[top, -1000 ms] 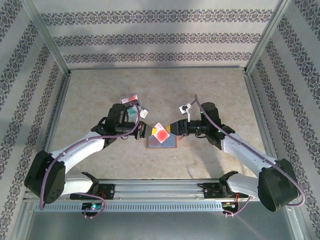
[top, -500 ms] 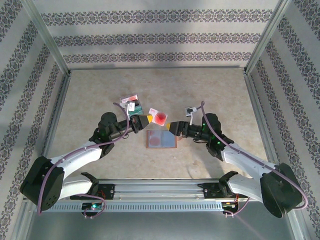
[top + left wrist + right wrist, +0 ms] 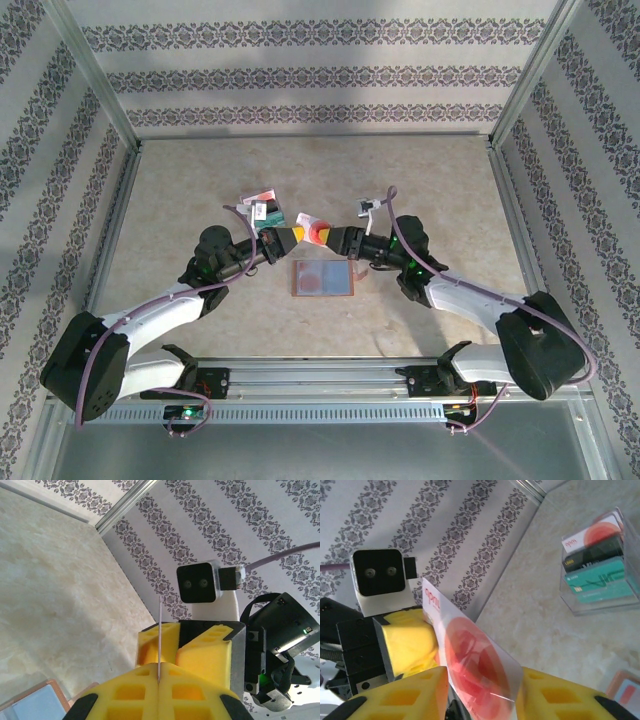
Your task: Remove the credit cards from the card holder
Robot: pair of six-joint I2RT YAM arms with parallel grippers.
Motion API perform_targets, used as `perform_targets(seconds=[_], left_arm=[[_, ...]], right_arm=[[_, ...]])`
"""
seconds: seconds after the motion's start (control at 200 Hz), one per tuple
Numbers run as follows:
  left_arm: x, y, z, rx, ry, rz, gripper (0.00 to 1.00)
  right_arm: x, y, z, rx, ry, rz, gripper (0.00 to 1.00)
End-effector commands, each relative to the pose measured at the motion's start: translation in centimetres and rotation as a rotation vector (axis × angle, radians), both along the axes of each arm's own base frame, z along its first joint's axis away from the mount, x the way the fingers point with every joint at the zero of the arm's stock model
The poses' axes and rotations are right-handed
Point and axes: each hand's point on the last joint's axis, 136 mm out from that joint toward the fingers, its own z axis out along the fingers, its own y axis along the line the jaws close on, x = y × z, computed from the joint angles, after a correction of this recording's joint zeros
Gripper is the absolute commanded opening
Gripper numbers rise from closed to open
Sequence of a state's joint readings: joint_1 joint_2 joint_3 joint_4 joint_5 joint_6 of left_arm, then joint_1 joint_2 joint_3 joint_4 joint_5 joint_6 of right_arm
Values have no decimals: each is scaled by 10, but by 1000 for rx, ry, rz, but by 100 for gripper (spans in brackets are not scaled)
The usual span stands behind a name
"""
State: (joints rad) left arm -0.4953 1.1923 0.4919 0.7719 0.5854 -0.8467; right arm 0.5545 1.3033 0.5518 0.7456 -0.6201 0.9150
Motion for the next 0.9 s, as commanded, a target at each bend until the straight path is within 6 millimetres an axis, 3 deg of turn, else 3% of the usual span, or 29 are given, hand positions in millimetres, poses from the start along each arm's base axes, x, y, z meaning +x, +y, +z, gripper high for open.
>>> perform_targets(seconds=[0.0,0.08,0.235,0.34,0.465,0.64,0.894], left_arm=[[3,3,10,-28,-37,19,0],[3,3,10,-12,-38,18,0],[3,9,12,115,-26,22,30],[0,21,19,291,-42,32,51],[-7,35,25,496,-57,21,64],[-21,26,22,655,-64,-177,69],[-27,11,24,773,-150,-429,62]], right_arm=[[-4,11,25,71,-68,56,27],[-4,12,23,71,-65,59,17],[-3,7,18,39,-64,60,1],[-4,5,8,-29,-67,68,0],[-7,4,-2,-108,-68,87,0],[-16,10,4,-120,-101,158,0],[-38,27,14,-115,-126,353,0]])
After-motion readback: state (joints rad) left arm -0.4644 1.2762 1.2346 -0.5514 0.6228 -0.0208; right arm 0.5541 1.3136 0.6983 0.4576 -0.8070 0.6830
